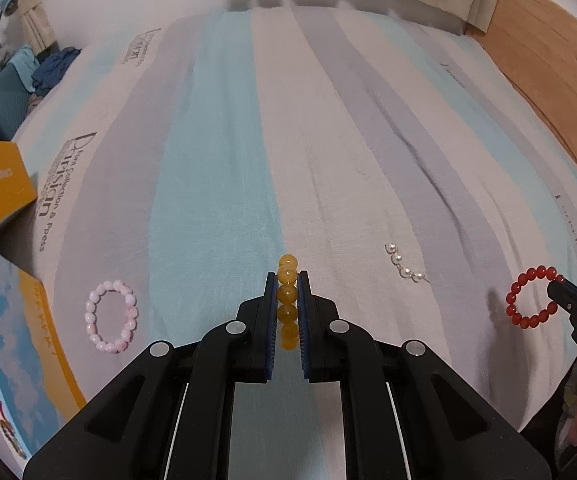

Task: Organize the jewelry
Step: 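Carry both bracelets into the white box and open both tools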

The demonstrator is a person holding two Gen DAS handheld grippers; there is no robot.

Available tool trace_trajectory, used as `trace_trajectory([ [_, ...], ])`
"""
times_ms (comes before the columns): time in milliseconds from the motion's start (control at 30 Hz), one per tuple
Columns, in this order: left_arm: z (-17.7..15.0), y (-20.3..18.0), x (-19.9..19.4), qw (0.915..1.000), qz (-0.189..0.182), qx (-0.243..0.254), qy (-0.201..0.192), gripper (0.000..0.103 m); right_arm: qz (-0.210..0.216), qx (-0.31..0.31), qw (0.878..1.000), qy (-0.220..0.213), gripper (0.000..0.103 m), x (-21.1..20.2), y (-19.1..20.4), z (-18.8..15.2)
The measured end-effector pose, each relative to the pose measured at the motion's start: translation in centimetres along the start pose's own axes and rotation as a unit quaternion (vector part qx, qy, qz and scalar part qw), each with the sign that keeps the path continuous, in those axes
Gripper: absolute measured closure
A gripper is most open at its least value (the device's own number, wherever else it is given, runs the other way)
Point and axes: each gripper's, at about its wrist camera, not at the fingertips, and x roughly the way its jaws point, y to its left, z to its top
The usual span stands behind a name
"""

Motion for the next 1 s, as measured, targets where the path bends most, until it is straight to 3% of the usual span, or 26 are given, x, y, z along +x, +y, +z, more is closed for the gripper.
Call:
trace_trajectory([
  [467,-1.8,1.8,-3.6,0.9998,0.003,-0.012,-0.012,0.095,0.009,-0.015,1.0,-0.021,0.09,-3.2,3.3,0.5],
  [1000,-3.3,7.7,-8.7,0.9979,0.002,-0.058,-0.028,0.095,0.03,-0.05,0.997,-0.043,0.09,-6.6,10.5,1.5],
])
